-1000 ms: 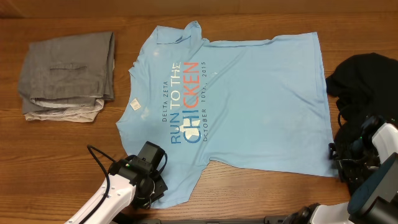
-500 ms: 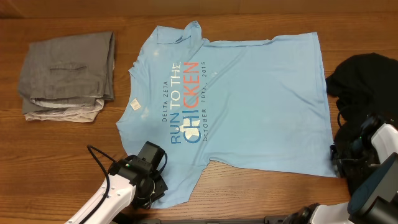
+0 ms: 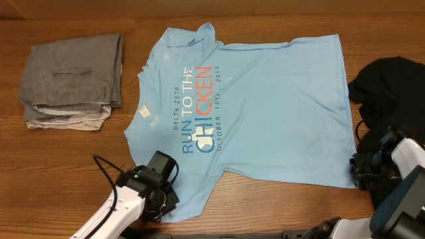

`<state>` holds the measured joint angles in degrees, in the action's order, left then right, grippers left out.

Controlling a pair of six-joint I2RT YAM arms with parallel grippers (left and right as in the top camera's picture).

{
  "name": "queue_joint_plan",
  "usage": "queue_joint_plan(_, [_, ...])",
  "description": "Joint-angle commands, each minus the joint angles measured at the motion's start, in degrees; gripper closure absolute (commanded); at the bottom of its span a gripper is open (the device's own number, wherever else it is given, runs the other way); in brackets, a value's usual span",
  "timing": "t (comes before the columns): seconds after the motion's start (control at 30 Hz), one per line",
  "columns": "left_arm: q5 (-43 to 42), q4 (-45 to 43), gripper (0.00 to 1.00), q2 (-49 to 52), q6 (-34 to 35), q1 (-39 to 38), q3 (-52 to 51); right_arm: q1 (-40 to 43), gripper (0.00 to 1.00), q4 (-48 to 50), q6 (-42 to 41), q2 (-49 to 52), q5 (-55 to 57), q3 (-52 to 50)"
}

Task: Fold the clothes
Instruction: 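Grasp the lower right hem with the right gripper, left holding lower left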

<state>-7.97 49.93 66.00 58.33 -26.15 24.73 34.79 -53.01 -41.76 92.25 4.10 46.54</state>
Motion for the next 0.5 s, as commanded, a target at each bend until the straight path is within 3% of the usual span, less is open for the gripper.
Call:
queue_joint_plan(0.0, [0.4, -0.5, 0.78, -0.1, -0.7, 0.2, -1.2, 0.1, 0.60, 0.5, 0.2, 0.7, 1.0, -1.5])
queue_joint_plan(0.23, [0.4, -0.5, 0.78, -0.1, -0.7, 0.2, -1.2, 0.1, 0.59, -0.1, 0.2, 0.7, 1.0, -1.5])
queue_joint_plan(0.37, [0.4, -0.5, 0.78, -0.1, -0.7, 0.2, -1.2, 0.1, 0.36, -1.1, 0.2, 0.7, 2.6, -1.5])
queue_joint_plan(0.47, [0.4, -0.5, 0.78, -0.1, -0.7, 0.2, -1.2, 0.1, 0.36, -0.9, 0.2, 0.7, 2.8, -1.9])
